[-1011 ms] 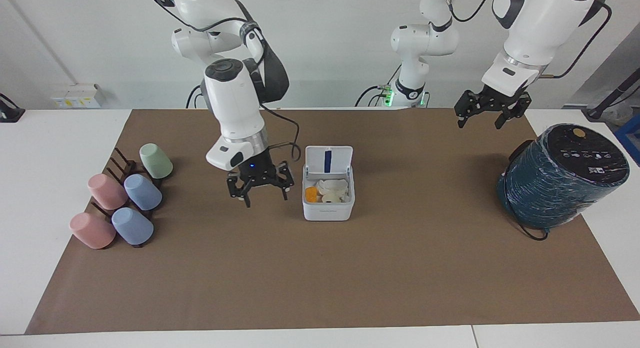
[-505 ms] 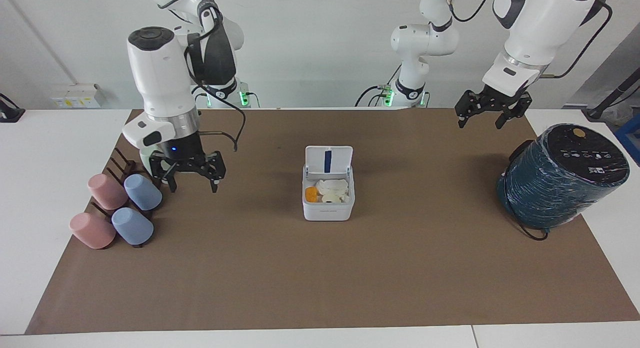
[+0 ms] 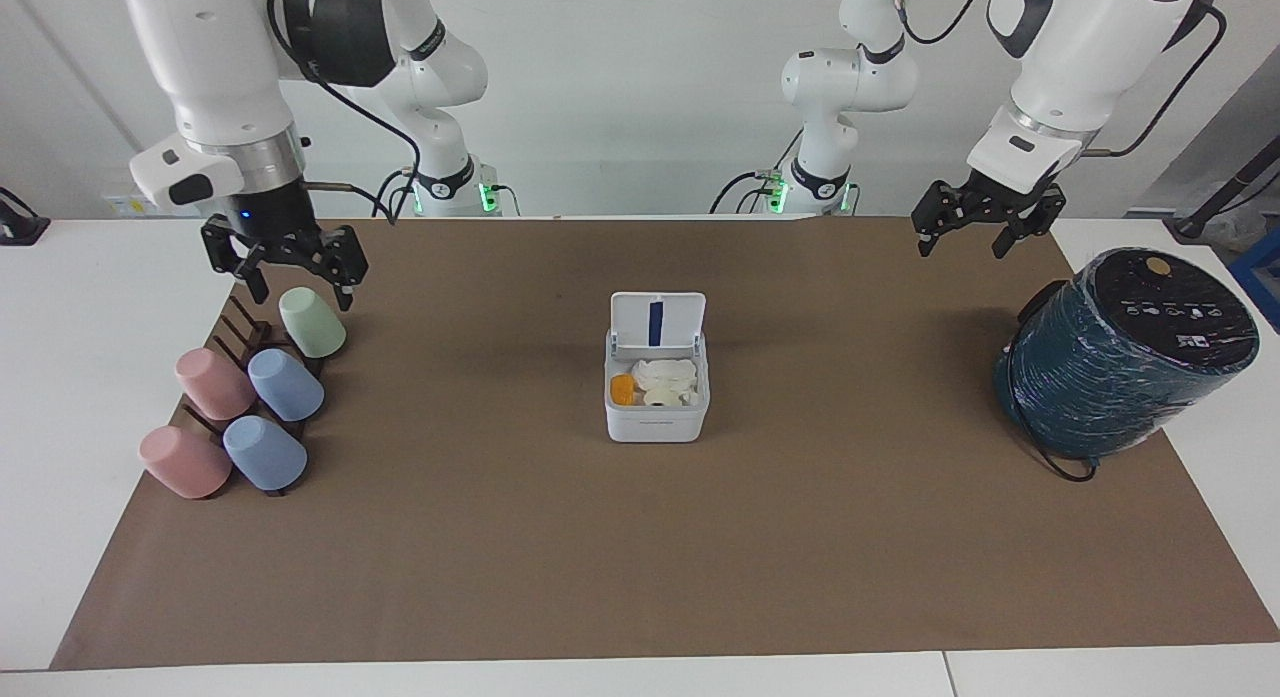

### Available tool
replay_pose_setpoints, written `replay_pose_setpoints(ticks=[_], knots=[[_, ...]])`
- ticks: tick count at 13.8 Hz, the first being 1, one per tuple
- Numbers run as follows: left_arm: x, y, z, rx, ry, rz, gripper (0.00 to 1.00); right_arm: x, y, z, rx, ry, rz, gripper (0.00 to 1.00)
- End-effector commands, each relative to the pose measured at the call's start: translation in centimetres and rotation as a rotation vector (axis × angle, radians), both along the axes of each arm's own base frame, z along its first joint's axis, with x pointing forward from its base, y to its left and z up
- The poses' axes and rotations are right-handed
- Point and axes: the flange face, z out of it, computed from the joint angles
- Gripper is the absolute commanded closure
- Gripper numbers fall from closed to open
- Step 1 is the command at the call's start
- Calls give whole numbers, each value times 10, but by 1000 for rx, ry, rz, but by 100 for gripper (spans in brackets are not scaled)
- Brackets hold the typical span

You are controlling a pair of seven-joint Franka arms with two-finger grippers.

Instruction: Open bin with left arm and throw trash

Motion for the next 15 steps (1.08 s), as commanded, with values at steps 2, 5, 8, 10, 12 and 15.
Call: replay_pose_setpoints(ticks=[2, 5, 8, 10, 12, 15], knots=[[-9, 5, 2, -11, 8, 7, 0, -31, -32, 24, 34, 83, 67, 0], [-9, 5, 2, -11, 8, 5, 0, -51, -31, 25, 51, 142, 35, 0], [-9, 5, 2, -11, 8, 7, 0, -51, -21, 24, 73, 133, -11, 0], [-9, 5, 2, -11, 8, 7, 0, -50, -20, 25, 70, 131, 2, 0], [-9, 5, 2, -11, 8, 7, 0, -50, -20, 25, 68, 131, 4, 0], [-9, 5, 2, -11, 8, 7, 0, -51, -19, 25, 59, 135, 15, 0]])
